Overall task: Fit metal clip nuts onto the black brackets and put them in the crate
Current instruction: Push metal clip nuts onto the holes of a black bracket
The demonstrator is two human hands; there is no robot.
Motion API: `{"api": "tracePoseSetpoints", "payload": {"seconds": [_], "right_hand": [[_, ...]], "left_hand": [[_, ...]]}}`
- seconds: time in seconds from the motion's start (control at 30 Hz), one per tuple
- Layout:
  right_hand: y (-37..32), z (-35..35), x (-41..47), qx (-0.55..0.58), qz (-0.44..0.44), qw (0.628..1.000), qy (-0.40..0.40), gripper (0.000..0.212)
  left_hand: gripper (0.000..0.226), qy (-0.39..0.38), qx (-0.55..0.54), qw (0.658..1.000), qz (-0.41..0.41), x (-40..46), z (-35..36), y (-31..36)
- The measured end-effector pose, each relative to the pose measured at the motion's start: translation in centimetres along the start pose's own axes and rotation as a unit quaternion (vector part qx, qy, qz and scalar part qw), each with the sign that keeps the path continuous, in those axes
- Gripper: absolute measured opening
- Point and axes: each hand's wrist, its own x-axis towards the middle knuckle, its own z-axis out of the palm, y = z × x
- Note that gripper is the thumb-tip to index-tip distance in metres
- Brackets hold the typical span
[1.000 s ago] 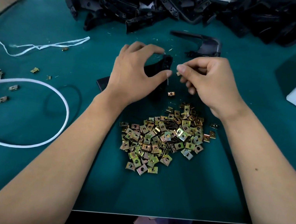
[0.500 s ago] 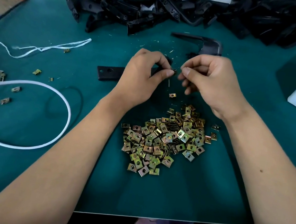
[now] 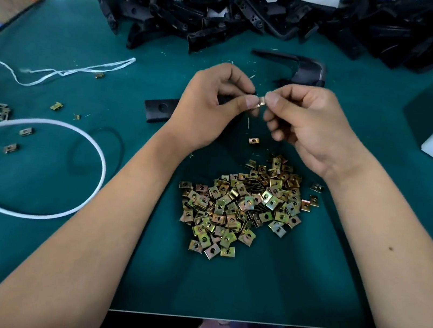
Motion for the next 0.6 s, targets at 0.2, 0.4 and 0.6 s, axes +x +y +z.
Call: {"api": "tracePoseSetpoints", "payload": {"seconds": [0.2,0.4,0.6], "right_hand": [[0.44,-0.4,0.14,-0.075,-0.1,0.992,-0.028,0.021],[0.85,-0.3,0.44,-0.172,-0.159,0.972,-0.01,0.015],[0.73,-0.11,0.15,-0.178,-0.179,0.967,-0.017,0.021]], "left_hand": [[0.01,-0.01,-0.027,1.0,-0.005,-0.27,-0.47,0.12],[0.012,-0.014,-0.029,0.999,0.003,-0.27,-0.2,0.27],[0.013,-0.029,-0.055,0.998,-0.003,-0.27,-0.74,-0.05]]}}
